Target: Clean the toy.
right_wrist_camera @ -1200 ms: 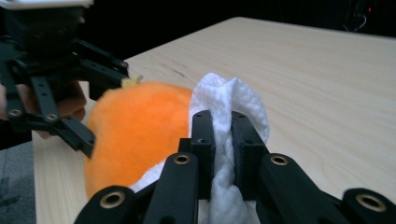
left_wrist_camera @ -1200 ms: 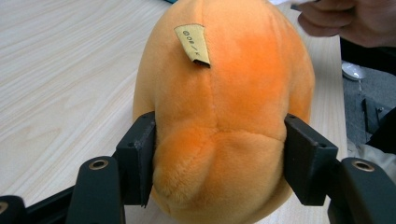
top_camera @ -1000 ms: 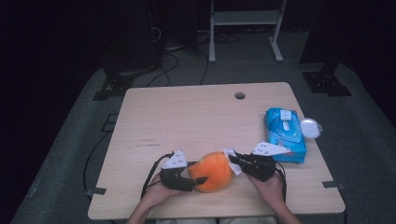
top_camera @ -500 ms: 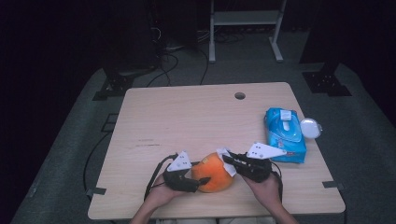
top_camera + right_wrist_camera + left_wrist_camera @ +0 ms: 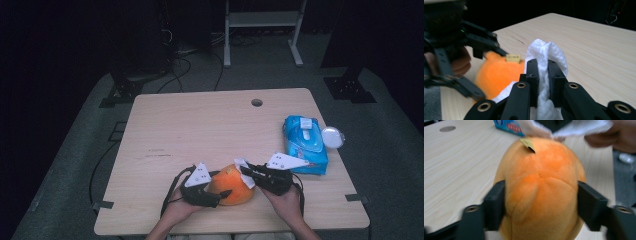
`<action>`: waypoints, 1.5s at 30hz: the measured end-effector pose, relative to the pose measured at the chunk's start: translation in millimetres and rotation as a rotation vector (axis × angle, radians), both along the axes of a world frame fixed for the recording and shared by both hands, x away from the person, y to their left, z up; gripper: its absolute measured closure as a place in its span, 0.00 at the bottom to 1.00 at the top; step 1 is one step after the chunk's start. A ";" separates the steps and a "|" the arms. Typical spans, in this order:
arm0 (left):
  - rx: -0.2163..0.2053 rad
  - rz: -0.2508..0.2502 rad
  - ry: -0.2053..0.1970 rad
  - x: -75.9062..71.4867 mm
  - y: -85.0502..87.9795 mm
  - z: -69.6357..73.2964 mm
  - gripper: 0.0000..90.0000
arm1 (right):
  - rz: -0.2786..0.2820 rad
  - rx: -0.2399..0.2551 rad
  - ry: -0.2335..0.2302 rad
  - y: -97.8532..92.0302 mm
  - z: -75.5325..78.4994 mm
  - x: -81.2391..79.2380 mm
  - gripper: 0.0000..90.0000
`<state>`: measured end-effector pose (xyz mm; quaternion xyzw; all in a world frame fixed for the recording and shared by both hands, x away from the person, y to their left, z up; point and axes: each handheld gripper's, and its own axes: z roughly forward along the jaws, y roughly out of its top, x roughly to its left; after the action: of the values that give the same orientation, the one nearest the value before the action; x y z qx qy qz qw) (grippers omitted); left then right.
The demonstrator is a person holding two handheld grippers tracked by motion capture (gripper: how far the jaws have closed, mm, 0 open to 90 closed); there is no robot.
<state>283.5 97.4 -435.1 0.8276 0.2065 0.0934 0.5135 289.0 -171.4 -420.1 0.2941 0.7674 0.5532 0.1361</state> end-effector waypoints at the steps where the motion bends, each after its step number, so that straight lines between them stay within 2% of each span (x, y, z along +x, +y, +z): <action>1: -0.028 0.002 0.028 2.3 2.1 0.3 0.20 | -0.004 0.003 0.007 -1.9 -1.0 1.0 0.90; 2: -0.048 0.011 0.050 4.9 5.1 -0.1 0.17 | -0.009 0.005 0.010 -3.9 -2.1 2.3 0.90; 5: -0.064 0.025 0.103 11.2 11.1 -5.4 0.11 | -0.027 0.013 0.029 -10.3 -4.3 6.0 0.90; 7: -0.063 0.002 0.163 15.2 8.2 -10.8 0.11 | -0.034 0.026 0.036 -11.9 -3.9 7.4 0.90; 8: -0.053 -0.009 0.165 15.0 6.5 -12.0 0.16 | -0.029 0.031 0.032 -9.2 -1.5 5.2 0.89; 10: -0.040 -0.001 0.127 11.2 3.4 -11.4 0.27 | -0.016 0.023 0.007 -2.6 3.0 -0.5 0.89; 12: -0.030 0.011 0.087 7.4 2.7 -6.3 0.37 | 0.009 0.039 -0.015 4.2 8.0 -7.0 0.89; 15: -0.039 0.029 0.056 2.5 2.9 0.7 0.49 | 0.028 0.030 -0.054 10.5 12.3 -11.9 0.89; 16: -0.049 0.029 0.046 1.3 4.0 3.7 0.52 | 0.023 0.035 -0.048 8.5 11.2 -10.3 0.90; 17: -0.064 0.026 0.046 0.6 5.1 7.1 0.53 | 0.015 0.046 -0.037 5.0 9.2 -7.8 0.90; 19: -0.059 0.031 0.043 -0.1 5.7 13.0 0.54 | 0.004 0.070 -0.008 -1.1 7.2 -4.3 0.89; 20: -0.047 0.033 0.041 -0.5 5.5 14.9 0.54 | 0.000 0.071 -0.018 -1.5 9.1 -5.9 0.90; 22: -0.032 0.047 0.040 -1.6 4.8 17.6 0.54 | 0.023 0.103 -0.075 2.1 16.1 -15.6 0.90; 24: -0.042 0.035 0.040 -1.8 5.5 19.1 0.54 | 0.056 0.068 -0.121 11.5 22.3 -21.7 0.90; 26: -0.050 0.032 0.049 -1.2 6.3 19.2 0.54 | 0.065 0.059 -0.111 16.0 20.0 -21.0 0.89; 27: -0.037 0.035 0.038 -1.3 5.3 17.1 0.52 | 0.063 0.067 -0.092 14.5 16.4 -18.2 0.89; 28: -0.040 0.032 0.044 -0.6 5.1 13.6 0.49 | 0.057 0.053 -0.072 13.1 13.0 -14.9 0.90; 29: -0.056 0.040 0.067 1.2 4.6 10.5 0.39 | 0.053 0.053 -0.057 11.2 8.6 -12.3 0.89; 31: -0.060 0.063 0.088 5.6 5.2 8.6 0.22 | 0.045 0.059 -0.026 8.9 2.1 -8.5 0.89; 32: -0.063 0.064 0.110 8.5 6.5 7.5 0.13 | 0.045 0.052 -0.032 8.8 1.4 -7.7 0.89; 34: -0.082 0.052 0.159 12.8 10.2 3.0 0.10 | 0.036 0.048 -0.032 7.4 1.7 -6.3 0.89; 36: -0.073 0.042 0.218 17.2 11.1 -5.3 0.09 | 0.017 0.044 -0.033 3.9 1.2 -4.0 0.90; 38: -0.088 0.044 0.242 19.4 9.2 -9.2 0.09 | 0.004 0.054 -0.022 0.2 0.3 -1.0 0.89; 42: -0.112 0.042 0.157 13.7 10.2 3.0 0.38 | -0.016 0.058 -0.031 -1.7 5.6 -2.4 0.89; 43: -0.122 0.047 0.133 11.7 11.9 8.0 0.43 | -0.015 0.069 -0.038 -2.4 9.4 -4.3 0.89; 45: -0.106 0.042 0.113 9.9 14.7 17.9 0.47 | -0.005 0.084 -0.061 -2.9 17.0 -7.6 0.89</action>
<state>293.3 112.1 -417.2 0.7986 0.2571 0.0463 0.5422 281.4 -174.3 -403.0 0.2844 0.7383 0.5932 0.1486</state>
